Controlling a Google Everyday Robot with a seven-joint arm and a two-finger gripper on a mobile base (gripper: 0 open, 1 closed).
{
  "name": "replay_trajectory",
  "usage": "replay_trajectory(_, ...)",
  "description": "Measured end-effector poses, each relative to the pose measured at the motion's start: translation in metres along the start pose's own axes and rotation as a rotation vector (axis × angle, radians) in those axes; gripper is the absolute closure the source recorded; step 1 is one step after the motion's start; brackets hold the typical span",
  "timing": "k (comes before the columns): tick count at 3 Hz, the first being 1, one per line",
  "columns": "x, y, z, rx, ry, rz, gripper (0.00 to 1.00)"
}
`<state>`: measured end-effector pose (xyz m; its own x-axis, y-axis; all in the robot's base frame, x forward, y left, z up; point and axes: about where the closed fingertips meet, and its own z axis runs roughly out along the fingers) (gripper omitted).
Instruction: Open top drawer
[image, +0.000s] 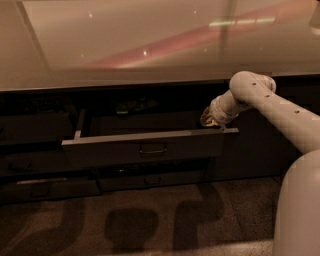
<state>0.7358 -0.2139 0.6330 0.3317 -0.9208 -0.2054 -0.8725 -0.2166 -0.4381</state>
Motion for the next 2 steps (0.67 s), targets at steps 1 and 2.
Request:
replay_trajectory(1, 0.0, 0.0, 0.0, 0.0, 0.0, 0.0, 0.58)
replay_trajectory(2, -0.0033, -0.0021, 0.0007, 0.0, 0.0, 0.0, 0.35)
